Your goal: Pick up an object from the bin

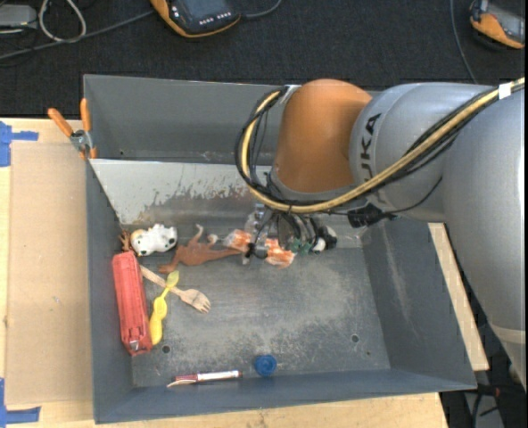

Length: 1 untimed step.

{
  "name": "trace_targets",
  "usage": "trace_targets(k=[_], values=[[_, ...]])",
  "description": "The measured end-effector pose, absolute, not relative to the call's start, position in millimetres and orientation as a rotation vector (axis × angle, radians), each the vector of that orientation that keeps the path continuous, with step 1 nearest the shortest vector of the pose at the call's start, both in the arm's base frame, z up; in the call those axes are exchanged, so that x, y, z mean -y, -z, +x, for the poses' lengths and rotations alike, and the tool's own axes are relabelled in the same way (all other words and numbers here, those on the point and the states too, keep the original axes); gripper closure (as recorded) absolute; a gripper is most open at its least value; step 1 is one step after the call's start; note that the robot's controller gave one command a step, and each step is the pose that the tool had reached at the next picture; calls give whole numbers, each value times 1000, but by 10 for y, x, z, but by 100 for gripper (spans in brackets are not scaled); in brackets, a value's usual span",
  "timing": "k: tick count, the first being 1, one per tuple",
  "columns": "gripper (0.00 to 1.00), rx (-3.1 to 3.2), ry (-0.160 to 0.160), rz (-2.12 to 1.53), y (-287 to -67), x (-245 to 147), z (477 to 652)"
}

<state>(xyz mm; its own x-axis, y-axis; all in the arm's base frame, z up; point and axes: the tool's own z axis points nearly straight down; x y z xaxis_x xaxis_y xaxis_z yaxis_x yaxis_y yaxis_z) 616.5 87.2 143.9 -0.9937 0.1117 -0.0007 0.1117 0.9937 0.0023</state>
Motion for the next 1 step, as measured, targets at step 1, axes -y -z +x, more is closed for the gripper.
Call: trace_targets(k=[1], values=[[100, -3142, -2, 188, -2195, -833, 6089]])
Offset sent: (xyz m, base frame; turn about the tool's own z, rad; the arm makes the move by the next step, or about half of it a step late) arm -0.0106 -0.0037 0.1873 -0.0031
